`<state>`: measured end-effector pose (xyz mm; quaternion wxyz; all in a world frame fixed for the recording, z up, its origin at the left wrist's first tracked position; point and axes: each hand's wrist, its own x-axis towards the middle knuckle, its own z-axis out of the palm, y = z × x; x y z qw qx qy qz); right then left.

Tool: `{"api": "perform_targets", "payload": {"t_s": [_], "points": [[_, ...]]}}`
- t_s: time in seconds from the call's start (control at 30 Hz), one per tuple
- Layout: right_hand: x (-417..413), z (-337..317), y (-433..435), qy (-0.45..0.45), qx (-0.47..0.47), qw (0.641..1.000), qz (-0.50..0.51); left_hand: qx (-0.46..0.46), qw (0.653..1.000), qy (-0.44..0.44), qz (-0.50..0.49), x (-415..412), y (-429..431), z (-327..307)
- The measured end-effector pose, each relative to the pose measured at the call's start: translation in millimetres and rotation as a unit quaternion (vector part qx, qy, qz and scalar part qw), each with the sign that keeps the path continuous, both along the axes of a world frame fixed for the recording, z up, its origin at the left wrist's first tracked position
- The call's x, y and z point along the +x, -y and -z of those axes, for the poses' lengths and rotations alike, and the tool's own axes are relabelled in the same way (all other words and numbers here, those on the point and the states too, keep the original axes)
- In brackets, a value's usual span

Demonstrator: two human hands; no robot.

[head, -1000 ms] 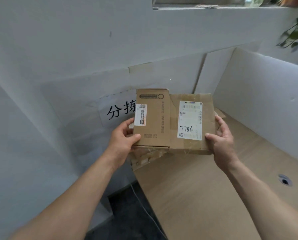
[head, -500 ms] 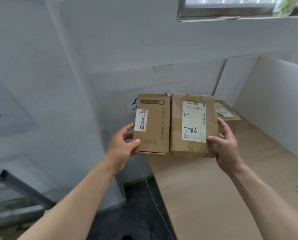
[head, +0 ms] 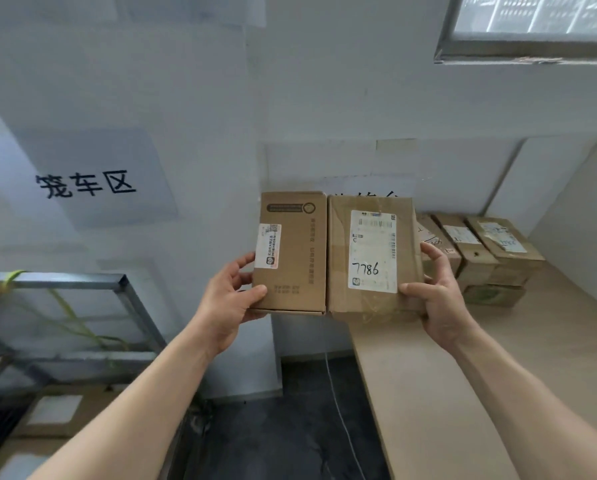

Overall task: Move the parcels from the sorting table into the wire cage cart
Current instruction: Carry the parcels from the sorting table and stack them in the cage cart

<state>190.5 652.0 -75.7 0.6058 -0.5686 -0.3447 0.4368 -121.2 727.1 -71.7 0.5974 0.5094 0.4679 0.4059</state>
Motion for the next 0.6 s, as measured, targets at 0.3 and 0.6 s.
{"api": "perform_targets", "payload": {"t_s": [0.3,0.6], "points": [[-127.2,0.4,10.5,0.038,0.029,0.996,-0.081,-0.009,0.995,0.03,-0.098,-134.5,66.6,9.3],[-285.8,12.5,17.0,0.06,0.015,0.973,-0.223,-0.007,0.975,0.023,-0.22,-287.7,162.2,16.2]]}}
